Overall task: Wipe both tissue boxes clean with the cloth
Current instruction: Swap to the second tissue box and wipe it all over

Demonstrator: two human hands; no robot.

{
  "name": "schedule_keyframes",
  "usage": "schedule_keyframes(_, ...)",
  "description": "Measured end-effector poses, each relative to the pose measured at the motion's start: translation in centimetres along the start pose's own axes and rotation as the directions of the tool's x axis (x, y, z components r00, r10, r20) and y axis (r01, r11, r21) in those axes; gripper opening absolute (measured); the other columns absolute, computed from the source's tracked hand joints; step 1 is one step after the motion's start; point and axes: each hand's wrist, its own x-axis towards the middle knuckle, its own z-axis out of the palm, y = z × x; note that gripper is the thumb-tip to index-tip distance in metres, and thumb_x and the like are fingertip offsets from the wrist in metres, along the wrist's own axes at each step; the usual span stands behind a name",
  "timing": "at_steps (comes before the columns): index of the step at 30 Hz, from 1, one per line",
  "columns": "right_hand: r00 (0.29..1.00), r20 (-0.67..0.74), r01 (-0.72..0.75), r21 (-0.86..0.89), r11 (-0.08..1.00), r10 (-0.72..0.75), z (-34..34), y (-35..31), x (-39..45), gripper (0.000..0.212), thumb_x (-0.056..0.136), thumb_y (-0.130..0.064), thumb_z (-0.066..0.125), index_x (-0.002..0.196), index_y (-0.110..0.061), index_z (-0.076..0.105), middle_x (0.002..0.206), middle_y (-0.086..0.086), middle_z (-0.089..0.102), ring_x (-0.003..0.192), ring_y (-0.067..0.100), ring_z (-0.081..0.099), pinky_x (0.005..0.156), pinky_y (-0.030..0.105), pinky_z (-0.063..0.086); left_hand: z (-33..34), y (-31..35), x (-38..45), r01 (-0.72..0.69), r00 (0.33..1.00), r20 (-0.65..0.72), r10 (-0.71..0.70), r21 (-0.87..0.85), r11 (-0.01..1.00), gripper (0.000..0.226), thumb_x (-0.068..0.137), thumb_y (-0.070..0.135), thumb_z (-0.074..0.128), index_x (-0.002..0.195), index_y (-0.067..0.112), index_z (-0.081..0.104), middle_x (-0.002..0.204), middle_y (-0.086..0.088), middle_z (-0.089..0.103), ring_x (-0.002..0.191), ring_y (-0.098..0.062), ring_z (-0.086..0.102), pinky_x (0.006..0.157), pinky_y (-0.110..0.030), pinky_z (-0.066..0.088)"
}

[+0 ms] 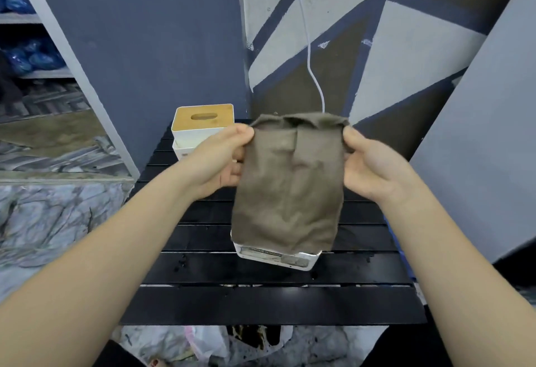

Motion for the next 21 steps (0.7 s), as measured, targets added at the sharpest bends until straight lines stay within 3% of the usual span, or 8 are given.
schedule_keyframes(3, 0.978, -0.159, -0.171, -0.221, 0.96, 0.137, -1.5, 1.9, 0.7, 0.037, 0.111, -0.034, 0.041, 0.137, -0.012, 0.055, 0.11, 0.016, 0.072, 0.093, 0.03, 0.073, 0.064, 0.041, 0.065, 0.0, -1.5, 0.9, 0.121, 0.992, -0.051, -0.118, 0.052, 0.991, 0.016, 0.107, 0.027, 0.047, 0.106, 0.016, 0.058, 0.097, -0.01, 0.074, 0.072, -0.022, 0.073, 0.062, -0.031, 0.06)
schedule_keyframes(6, 0.98, -0.151, -0.185, -0.42, 0.888, 0.132, -3.3, 2.2, 0.7, 0.057, 0.097, -0.025, 0.071, 0.144, -0.004, 0.047, 0.12, 0.018, 0.073, 0.095, 0.027, 0.076, 0.068, 0.036, 0.065, -0.8, -1.7, 1.2, 0.132, 0.987, -0.08, -0.138, -0.069, 0.989, 0.012, 0.1, 0.014, 0.06, 0.112, 0.011, 0.057, 0.1, -0.011, 0.072, 0.073, -0.019, 0.074, 0.063, -0.031, 0.062)
schedule_keyframes(9, 0.984, -0.141, -0.167, -0.548, 0.819, 0.106, -3.9, 2.3, -0.2, 0.083, 0.076, -0.001, 0.087, 0.14, -0.014, 0.036, 0.112, 0.02, 0.076, 0.091, 0.023, 0.078, 0.066, 0.028, 0.062, -1.8, -2.0, 1.1, 0.059, 0.995, -0.066, -0.07, -0.159, 0.985, 0.041, 0.093, 0.002, 0.066, 0.13, 0.014, 0.056, 0.11, -0.013, 0.071, 0.086, -0.022, 0.073, 0.073, -0.034, 0.062)
schedule_keyframes(11, 0.99, -0.125, -0.136, -0.65, 0.748, 0.071, -3.5, 2.6, -0.5, 0.075, 0.073, 0.006, 0.086, 0.134, -0.011, 0.044, 0.112, 0.02, 0.075, 0.089, 0.024, 0.074, 0.065, 0.027, 0.058, -1.9, -1.7, 0.6, 0.005, 1.0, 0.001, -0.005, -0.105, 0.994, 0.045, 0.091, -0.004, 0.065, 0.131, 0.015, 0.06, 0.109, -0.014, 0.072, 0.095, -0.024, 0.072, 0.084, -0.035, 0.061)
schedule_keyframes(15, 0.956, -0.044, 0.188, -0.667, 0.721, -0.29, -2.2, 0.6, -0.7, 0.043, 0.081, 0.013, 0.075, 0.11, -0.017, 0.064, 0.1, 0.016, 0.073, 0.084, 0.022, 0.062, 0.065, 0.024, 0.048, -2.1, 0.1, 0.0, -0.153, 0.988, 0.004, 0.155, 0.19, 0.97, 0.038, 0.088, -0.006, 0.069, 0.121, 0.014, 0.069, 0.086, 0.005, 0.075, 0.089, -0.01, 0.071, 0.095, -0.033, 0.057)
schedule_keyframes(17, 0.904, 0.064, 0.325, -0.745, 0.582, -0.423, -1.2, -1.2, -1.0, 0.034, 0.087, 0.011, 0.071, 0.104, -0.018, 0.072, 0.096, 0.008, 0.073, 0.076, 0.009, 0.065, 0.066, 0.016, 0.05, -2.1, 1.3, 0.3, -0.232, 0.958, -0.073, 0.277, 0.372, 0.899, 0.037, 0.082, 0.003, 0.08, 0.113, 0.022, 0.075, 0.086, 0.006, 0.075, 0.086, -0.009, 0.071, 0.098, -0.037, 0.057)
schedule_keyframes(19, 0.826, 0.152, 0.385, -0.856, 0.346, -0.542, 0.1, -2.9, -0.8, 0.026, 0.091, 0.004, 0.069, 0.106, -0.017, 0.075, 0.096, 0.002, 0.073, 0.077, 0.004, 0.065, 0.073, 0.011, 0.051, -1.9, 2.6, 0.7, -0.287, 0.899, -0.139, 0.415, 0.527, 0.8, 0.03, 0.08, 0.01, 0.084, 0.102, 0.029, 0.077, 0.092, 0.001, 0.074, 0.086, -0.014, 0.071, 0.087, -0.029, 0.06)
schedule_keyframes(21, 0.722, 0.255, 0.394, -0.916, 0.079, -0.643, 1.3, -4.3, -0.3, 0.019, 0.094, -0.006, 0.069, 0.103, -0.022, 0.075, 0.102, 0.005, 0.071, 0.079, 0.003, 0.06, 0.077, 0.007, 0.046, -1.4, 4.1, 1.1, -0.372, 0.801, -0.155, 0.578, 0.628, 0.684, 0.024, 0.084, 0.007, 0.079, 0.096, 0.028, 0.074, 0.084, 0.008, 0.069, 0.075, -0.007, 0.067, 0.078, -0.025, 0.06)
